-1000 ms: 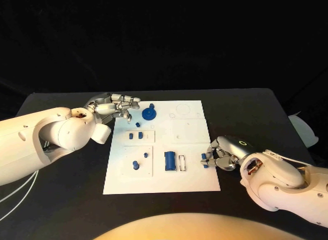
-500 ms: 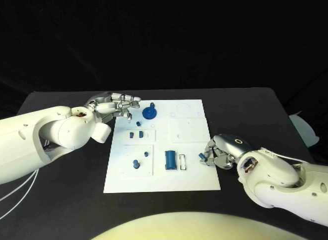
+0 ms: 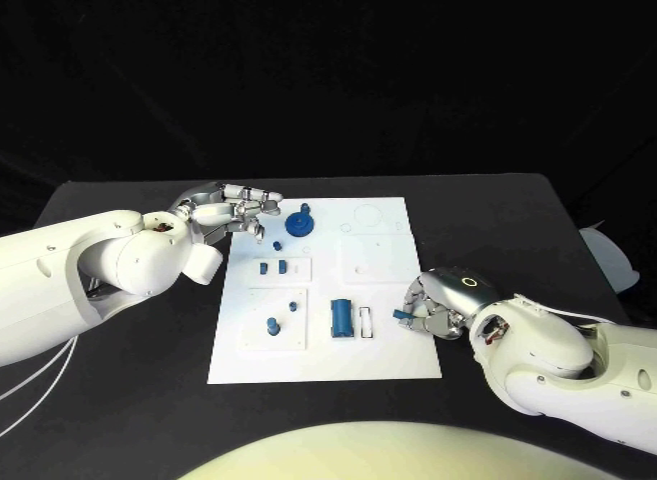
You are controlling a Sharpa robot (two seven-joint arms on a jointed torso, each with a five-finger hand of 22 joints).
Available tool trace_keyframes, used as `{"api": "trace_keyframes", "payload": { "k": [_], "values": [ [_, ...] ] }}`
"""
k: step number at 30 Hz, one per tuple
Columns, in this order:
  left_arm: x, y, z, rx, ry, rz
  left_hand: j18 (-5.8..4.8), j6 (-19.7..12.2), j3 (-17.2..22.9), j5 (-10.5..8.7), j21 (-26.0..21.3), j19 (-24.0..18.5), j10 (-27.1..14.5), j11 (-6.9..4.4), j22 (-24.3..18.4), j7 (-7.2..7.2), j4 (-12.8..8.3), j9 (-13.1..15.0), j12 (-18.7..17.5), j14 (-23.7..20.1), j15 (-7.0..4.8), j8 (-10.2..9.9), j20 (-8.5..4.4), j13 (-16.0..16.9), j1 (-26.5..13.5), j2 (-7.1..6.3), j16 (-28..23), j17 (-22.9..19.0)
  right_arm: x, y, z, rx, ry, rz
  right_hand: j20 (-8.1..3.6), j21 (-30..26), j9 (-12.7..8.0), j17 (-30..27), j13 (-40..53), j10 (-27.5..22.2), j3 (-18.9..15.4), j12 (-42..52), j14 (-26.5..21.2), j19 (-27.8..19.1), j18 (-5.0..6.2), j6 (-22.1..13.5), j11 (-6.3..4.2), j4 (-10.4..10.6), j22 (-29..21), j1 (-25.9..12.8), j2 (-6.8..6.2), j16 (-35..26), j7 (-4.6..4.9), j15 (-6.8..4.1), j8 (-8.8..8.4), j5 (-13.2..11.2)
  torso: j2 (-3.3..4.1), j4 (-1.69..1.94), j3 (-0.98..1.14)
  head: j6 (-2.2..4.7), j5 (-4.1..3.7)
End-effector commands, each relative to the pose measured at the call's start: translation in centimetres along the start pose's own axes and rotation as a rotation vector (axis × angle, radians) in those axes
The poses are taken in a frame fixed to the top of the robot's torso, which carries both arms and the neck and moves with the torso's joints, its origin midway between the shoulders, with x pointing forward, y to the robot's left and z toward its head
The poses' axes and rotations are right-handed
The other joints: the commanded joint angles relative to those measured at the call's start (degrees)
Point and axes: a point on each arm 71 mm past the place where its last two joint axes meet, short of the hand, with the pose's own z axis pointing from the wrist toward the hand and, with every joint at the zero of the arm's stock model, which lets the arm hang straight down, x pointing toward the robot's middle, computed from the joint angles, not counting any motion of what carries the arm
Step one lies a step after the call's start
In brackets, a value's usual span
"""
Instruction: Assemble the parts on the task board
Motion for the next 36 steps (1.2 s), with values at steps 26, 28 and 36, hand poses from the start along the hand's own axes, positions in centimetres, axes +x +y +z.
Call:
{"api": "trace_keyframes", "payload": {
  "k": [26, 28, 36],
  "values": [
    [0.4, -0.1, 0.0, 0.003, 0.026, -0.003, 0.95, -0.14, 0.0, 0.16, -0.25, -0.17, -0.44, -0.08, -0.08, 0.08, -0.18, -0.11, 0.37, -0.48, -0.1, 0.05, 0.29, 0.1, 0.38, 0.72, -0.05, -0.11, -0.5, 2.7, -0.7, 0.001, -0.034, 0.23, -0.8, 2.3, 1.36, 11.27, -4.62, 1.23, 12.06, 0.92, 5.1, 3.03, -0.99, 0.85, -0.8, 2.69, 12.94, -0.97, -1.32, 0.87, -0.35, -0.61, 0.63, 3.83, 0.03, 0.03, 0.0, -0.07, 0.12],
    [0.5, -0.1, 0.1, 0.003, 0.027, -0.003, 0.95, -0.14, 0.0, 0.16, -0.25, -0.17, -0.44, -0.08, -0.08, 0.08, -0.18, -0.11, 0.37, -0.48, -0.1, 0.05, 0.29, 0.1, 0.38, 0.72, -0.05, -0.11, -0.4, 2.7, -0.6, 0.01, -0.021, 0.245, -0.8, 2.42, 1.43, 11.36, -4.47, 1.33, 12.42, 1.1, 5.12, 3.08, -1.02, 0.94, -0.81, 3.12, 12.97, -1.58, -1.66, 0.92, -0.36, -0.61, 0.67, 3.73, 0.02, 0.02, 0.0, -0.03, 0.09],
    [0.5, -0.1, 0.1, 0.001, 0.032, -0.004, 0.95, -0.14, 0.0, 0.16, -0.25, -0.17, -0.44, -0.08, -0.08, 0.08, -0.18, -0.11, 0.37, -0.48, -0.1, 0.05, 0.29, 0.1, 0.38, 0.72, -0.05, -0.11, 0.1, 3.0, -0.1, 0.035, 0.038, 0.295, -0.72, 2.78, 1.73, 11.65, -4.01, 1.68, 12.77, 1.62, 5.18, 3.22, -1.09, 1.55, -0.79, 4.0, 13.05, -8.13, -1.95, 1.09, -0.29, -0.51, 0.89, 5.74, 0.03, 0.0, 0.0, 0.02, -0.01]
  ]
}}
